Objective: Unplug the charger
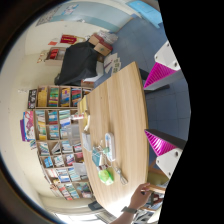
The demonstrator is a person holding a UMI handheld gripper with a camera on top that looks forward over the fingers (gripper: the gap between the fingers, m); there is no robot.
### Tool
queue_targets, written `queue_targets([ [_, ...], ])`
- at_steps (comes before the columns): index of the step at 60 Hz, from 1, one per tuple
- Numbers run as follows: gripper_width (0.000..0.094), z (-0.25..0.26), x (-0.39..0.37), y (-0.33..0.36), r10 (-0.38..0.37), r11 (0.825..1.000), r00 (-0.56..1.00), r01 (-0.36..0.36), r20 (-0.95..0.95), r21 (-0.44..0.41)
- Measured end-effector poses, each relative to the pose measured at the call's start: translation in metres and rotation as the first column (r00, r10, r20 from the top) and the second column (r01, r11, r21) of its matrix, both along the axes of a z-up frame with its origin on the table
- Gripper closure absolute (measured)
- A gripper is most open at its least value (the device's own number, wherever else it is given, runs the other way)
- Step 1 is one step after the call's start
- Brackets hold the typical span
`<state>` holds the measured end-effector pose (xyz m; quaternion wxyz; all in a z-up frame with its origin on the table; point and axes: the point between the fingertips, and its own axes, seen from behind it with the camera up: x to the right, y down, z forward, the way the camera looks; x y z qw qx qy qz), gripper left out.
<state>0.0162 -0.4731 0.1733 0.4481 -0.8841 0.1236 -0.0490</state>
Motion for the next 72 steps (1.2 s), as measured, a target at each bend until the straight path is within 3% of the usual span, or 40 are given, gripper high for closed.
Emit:
queue_targets([
  [8, 0.0108, 0.004, -0.021, 0.024, -0.01, 1.0, 1.0, 0.011, -0.029, 0.021],
  [19, 0.0113, -0.002, -0.108, 0.126, 0.022, 0.998, 0.994, -0.016, -0.105, 0.062],
  [36, 0.0119, -0.018, -0.216, 0.294, 0.183, 0.979, 0.983, -0.18, -0.026, 0.091],
  [47, 0.0131, -0.068, -0.21, 0.386, 0.228, 0.97, 0.972, -0.232, 0.05, 0.073],
  [57, 0.0155, -0.114, -0.18, 0.461, 0.184, 0.979, 0.981, -0.188, 0.066, 0.077],
  [60, 0.021, -0.131, -0.177, 0.473, 0.179, 0.982, 0.983, -0.182, 0.043, 0.058],
  [62, 0.0316, -0.143, -0.18, 0.477, 0.197, 0.98, 0.98, -0.197, 0.024, 0.035],
  [64, 0.0594, -0.148, -0.182, 0.482, 0.206, 0.977, 0.978, -0.207, 0.026, 0.045],
  [72, 0.0648, -0.145, -0.18, 0.482, 0.211, 0.974, 0.975, -0.216, 0.075, 0.07],
])
